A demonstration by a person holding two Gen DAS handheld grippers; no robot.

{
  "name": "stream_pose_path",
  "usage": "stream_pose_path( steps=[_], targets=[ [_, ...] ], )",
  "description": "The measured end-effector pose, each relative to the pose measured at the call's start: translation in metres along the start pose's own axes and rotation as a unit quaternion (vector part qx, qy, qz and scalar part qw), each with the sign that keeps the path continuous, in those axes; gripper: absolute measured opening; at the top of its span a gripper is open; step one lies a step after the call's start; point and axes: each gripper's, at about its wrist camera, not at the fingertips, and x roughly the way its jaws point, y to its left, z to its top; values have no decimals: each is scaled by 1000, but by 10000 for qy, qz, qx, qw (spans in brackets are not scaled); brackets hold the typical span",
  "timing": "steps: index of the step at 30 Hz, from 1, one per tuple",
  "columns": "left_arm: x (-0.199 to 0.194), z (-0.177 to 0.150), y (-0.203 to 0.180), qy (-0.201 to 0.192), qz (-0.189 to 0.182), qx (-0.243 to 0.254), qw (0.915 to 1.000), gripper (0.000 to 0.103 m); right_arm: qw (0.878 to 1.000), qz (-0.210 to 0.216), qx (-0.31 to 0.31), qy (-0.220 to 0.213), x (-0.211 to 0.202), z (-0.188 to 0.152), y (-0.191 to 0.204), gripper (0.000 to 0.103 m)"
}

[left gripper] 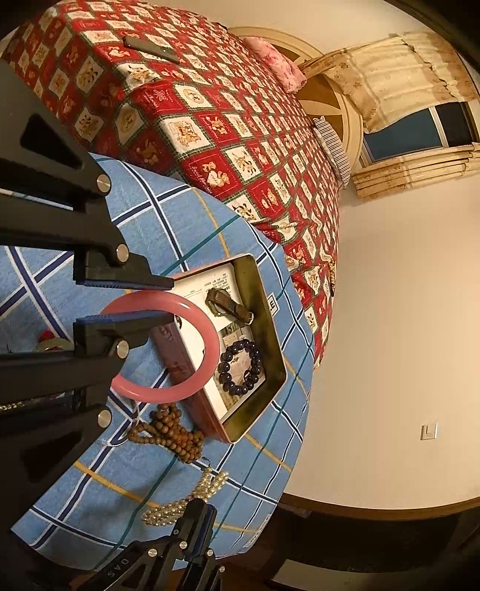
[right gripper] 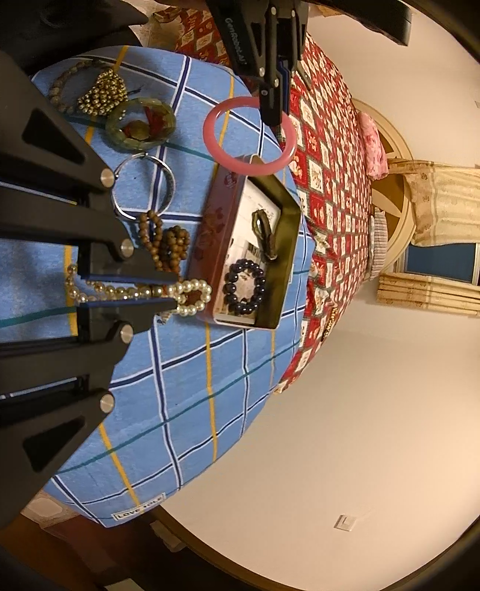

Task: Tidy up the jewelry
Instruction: 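Lift the pink bangle with the left tool toward the tin while the right tool carries the pearls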

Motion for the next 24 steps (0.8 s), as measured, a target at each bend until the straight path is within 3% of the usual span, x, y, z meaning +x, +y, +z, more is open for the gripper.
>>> stream_pose_path(
  steps=[24],
  targets=[
    [15, 26, 10, -71, 63, 127, 9999, 10, 9993, -71, -354, -94, 18, 38, 0, 8]
  ],
)
